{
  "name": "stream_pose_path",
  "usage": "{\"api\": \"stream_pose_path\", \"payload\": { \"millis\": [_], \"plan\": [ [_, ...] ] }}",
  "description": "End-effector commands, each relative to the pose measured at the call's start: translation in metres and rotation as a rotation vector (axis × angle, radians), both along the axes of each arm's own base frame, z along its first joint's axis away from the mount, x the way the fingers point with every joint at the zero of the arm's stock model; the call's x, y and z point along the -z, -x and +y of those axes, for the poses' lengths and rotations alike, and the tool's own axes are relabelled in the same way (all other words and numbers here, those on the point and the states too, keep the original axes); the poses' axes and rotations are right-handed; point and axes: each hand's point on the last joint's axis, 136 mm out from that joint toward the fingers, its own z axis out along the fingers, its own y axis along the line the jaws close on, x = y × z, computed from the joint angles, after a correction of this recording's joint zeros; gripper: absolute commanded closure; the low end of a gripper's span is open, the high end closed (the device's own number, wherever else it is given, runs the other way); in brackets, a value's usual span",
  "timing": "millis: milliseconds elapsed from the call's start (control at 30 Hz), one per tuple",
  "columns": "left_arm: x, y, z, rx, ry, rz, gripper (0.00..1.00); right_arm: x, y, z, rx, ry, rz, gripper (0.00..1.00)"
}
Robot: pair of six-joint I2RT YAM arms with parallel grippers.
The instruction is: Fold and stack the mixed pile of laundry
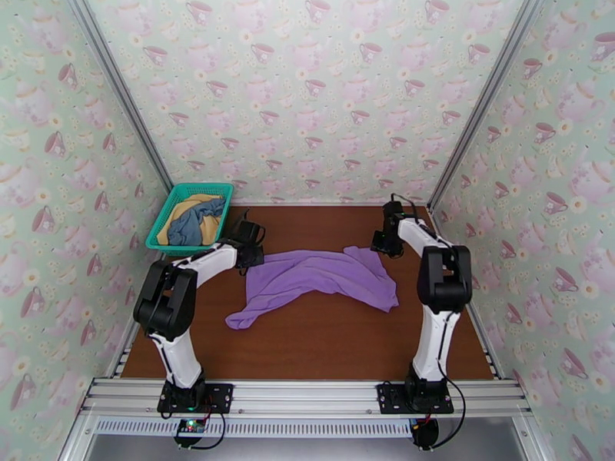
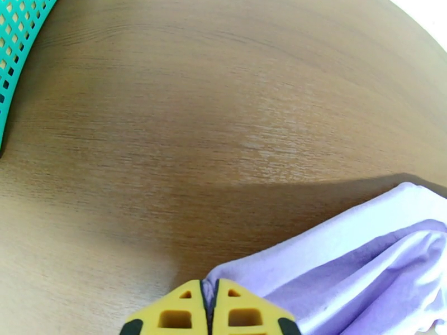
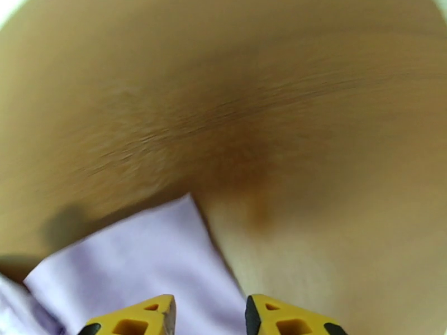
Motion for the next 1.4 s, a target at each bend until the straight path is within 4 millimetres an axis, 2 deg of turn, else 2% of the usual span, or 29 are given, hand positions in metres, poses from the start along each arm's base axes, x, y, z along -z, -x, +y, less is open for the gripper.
{"api": "stream_pose_path", "payload": {
  "millis": [0, 167, 300, 333, 433, 500, 567, 600, 667, 767, 833, 867, 933, 1000, 1133, 1267, 1367],
  "plan": [
    [0.000, 0.002, 0.001, 0.008, -0.022, 0.005, 1.00, 0.005, -0.009, 0.008, -0.028, -0.011, 0.023, 0.60],
    [0.001, 0.000, -0.001, 0.012, -0.016, 0.005, 1.00, 0.035, -0.012, 0.007, -0.014, 0.015, 0.082, 0.61],
    [0.003, -0.001, -0.002, 0.017, -0.014, 0.006, 1.00, 0.038, -0.017, 0.009, -0.015, 0.011, 0.090, 0.67],
    [0.003, -0.002, -0.002, 0.018, -0.013, 0.005, 1.00, 0.038, -0.018, 0.009, -0.016, 0.008, 0.096, 0.71],
    [0.001, -0.004, -0.003, 0.019, -0.010, -0.002, 1.00, 0.037, -0.019, 0.014, -0.030, -0.013, 0.099, 0.98],
    [-0.002, -0.006, -0.004, 0.021, -0.004, -0.011, 1.00, 0.030, -0.021, 0.015, -0.038, -0.017, 0.081, 1.00],
    [-0.015, -0.010, -0.005, 0.020, 0.003, -0.040, 1.00, 0.008, -0.026, 0.013, -0.047, -0.004, 0.035, 1.00],
    [-0.028, -0.012, -0.006, 0.021, 0.011, -0.065, 1.00, -0.010, -0.027, 0.011, -0.050, 0.006, -0.001, 1.00],
    [-0.060, -0.015, -0.006, 0.020, 0.021, -0.126, 1.00, -0.060, -0.031, 0.012, -0.061, 0.002, -0.107, 1.00],
    [-0.129, -0.014, -0.003, 0.017, 0.045, -0.254, 1.00, -0.151, -0.026, 0.017, -0.074, -0.032, -0.321, 1.00],
    [-0.180, -0.007, -0.002, 0.028, 0.064, -0.344, 1.00, -0.225, -0.012, 0.019, -0.087, -0.050, -0.495, 1.00],
    [-0.199, -0.002, -0.001, 0.034, 0.067, -0.377, 1.00, -0.254, -0.002, 0.019, -0.089, -0.055, -0.564, 1.00],
    [-0.241, 0.013, 0.003, 0.046, 0.067, -0.449, 1.00, -0.316, 0.025, 0.020, -0.108, -0.069, -0.715, 1.00],
    [-0.276, 0.031, 0.006, 0.061, 0.067, -0.514, 1.00, -0.368, 0.056, 0.022, -0.134, -0.087, -0.854, 1.00],
    [-0.341, 0.077, 0.020, 0.076, 0.070, -0.645, 1.00, -0.457, 0.130, 0.026, -0.200, -0.105, -1.095, 1.00],
    [-0.399, 0.131, 0.038, 0.084, 0.091, -0.767, 1.00, -0.527, 0.206, 0.026, -0.247, -0.102, -1.283, 1.00],
    [-0.436, 0.174, 0.050, 0.097, 0.120, -0.850, 1.00, -0.566, 0.262, 0.027, -0.277, -0.110, -1.390, 1.00]
  ]
}}
